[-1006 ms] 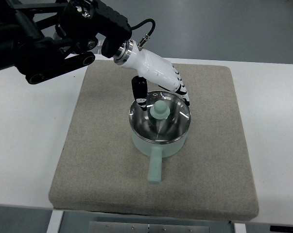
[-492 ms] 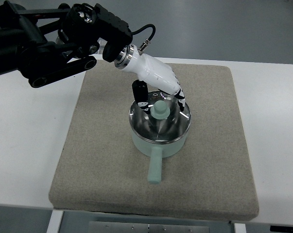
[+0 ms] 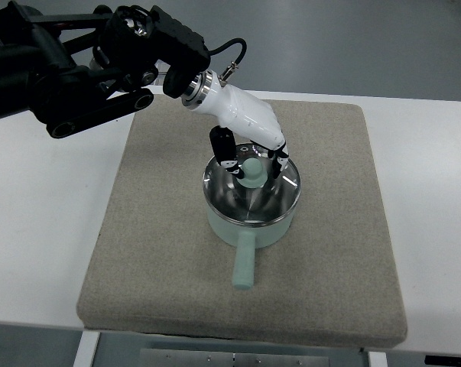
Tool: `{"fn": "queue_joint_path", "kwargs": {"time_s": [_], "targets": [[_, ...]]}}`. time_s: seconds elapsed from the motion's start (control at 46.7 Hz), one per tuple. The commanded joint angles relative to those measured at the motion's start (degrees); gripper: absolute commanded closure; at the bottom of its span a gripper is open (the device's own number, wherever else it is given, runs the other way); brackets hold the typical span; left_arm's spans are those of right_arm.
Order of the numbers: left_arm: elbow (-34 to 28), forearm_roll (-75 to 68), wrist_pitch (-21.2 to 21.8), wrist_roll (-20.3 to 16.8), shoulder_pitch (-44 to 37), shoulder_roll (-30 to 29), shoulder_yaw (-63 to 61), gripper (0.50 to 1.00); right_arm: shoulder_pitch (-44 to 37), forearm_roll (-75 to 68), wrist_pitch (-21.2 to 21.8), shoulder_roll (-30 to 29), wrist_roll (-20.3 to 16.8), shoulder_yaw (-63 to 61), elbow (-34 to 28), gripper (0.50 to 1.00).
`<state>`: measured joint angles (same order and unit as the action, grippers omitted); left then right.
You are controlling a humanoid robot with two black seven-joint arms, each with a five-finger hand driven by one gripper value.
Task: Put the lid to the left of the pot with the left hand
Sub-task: 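Lower the left hand onto the mint-green knob and close fingers around it, then lift the glass lid off the pot with the left hand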
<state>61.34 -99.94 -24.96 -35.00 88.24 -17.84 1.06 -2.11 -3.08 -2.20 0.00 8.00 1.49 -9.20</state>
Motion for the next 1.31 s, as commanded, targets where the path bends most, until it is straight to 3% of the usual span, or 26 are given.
{"fn": "queue_joint_path", "kwargs": {"time_s": [0.0, 0.193, 0.321, 1.284], "targets": [[-0.17, -0.52, 0.00, 0.00, 0.01, 0.00, 0.00, 0.840, 0.00, 0.00, 0.00, 0.00, 0.00, 0.00, -0.03, 0.576], [-0.26, -1.31, 0.00, 0.00, 0.01, 0.00, 0.00, 0.915, 0.00, 0.00, 0.00, 0.00, 0.00, 0.00, -0.03, 0.576], [-0.17, -1.31, 0.00, 0.00, -0.08, 0.00, 0.00, 1.000, 0.08, 0.00, 0.00, 0.00, 0.00, 0.00, -0.03, 0.576], [-0.17, -1.13, -0.09, 0.00, 0.88, -0.35, 2.37, 1.000, 0.00, 0.00, 0.00, 0.00, 0.00, 0.00, -0.03, 0.576]]}}
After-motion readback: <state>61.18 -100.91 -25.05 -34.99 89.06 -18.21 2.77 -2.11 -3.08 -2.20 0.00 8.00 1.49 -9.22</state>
